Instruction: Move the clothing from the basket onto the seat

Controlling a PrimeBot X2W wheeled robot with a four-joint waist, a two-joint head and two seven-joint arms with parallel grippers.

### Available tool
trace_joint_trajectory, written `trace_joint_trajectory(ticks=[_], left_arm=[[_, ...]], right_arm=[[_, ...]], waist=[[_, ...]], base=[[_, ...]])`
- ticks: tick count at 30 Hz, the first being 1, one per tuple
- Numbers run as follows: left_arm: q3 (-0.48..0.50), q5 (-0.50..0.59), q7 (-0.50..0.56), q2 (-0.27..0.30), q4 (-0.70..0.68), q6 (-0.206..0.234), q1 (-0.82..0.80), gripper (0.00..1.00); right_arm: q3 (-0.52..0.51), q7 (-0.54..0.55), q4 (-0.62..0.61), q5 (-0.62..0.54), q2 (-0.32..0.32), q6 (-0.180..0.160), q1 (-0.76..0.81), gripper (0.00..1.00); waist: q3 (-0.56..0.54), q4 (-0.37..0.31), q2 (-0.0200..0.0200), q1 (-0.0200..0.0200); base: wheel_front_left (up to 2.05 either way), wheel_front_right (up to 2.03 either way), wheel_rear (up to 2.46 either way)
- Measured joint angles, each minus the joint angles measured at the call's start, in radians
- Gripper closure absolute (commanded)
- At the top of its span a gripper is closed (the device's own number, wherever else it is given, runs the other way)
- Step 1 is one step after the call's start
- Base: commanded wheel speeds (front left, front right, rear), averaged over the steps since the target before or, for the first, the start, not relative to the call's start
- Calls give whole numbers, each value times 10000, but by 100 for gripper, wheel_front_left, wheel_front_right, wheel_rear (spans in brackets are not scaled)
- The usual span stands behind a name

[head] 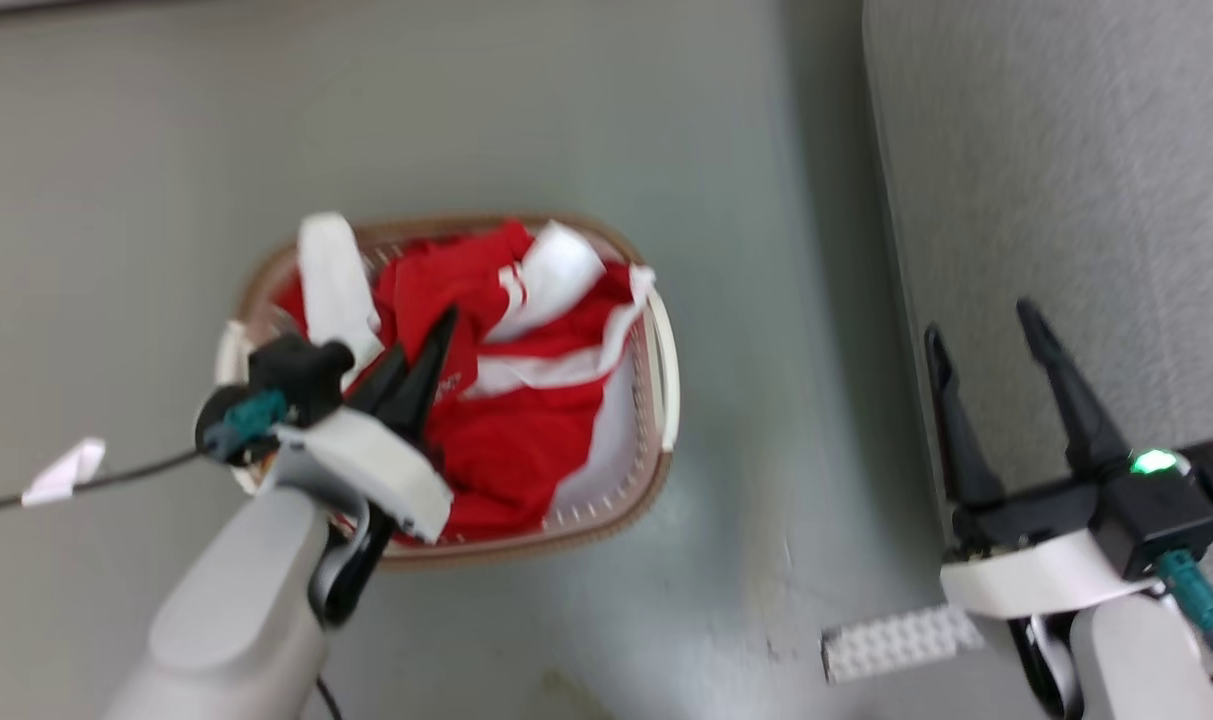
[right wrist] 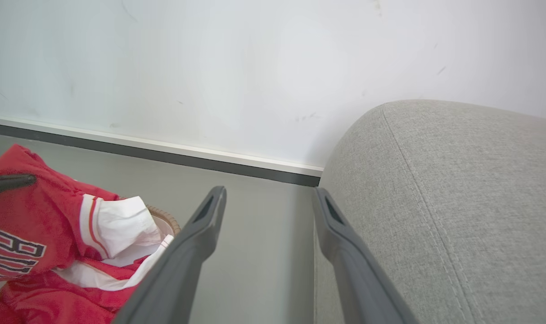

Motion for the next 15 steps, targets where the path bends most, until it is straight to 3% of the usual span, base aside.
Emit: trace_joint_trajectory(ticks=[15], left_arm=[[982,-136,0,12,-2339,119,2639,100]], right_arm=[[140,2,1166,58,2,0,1235,0]], waist=[[-4041,959,0,-3]], base=[[0,0,0]])
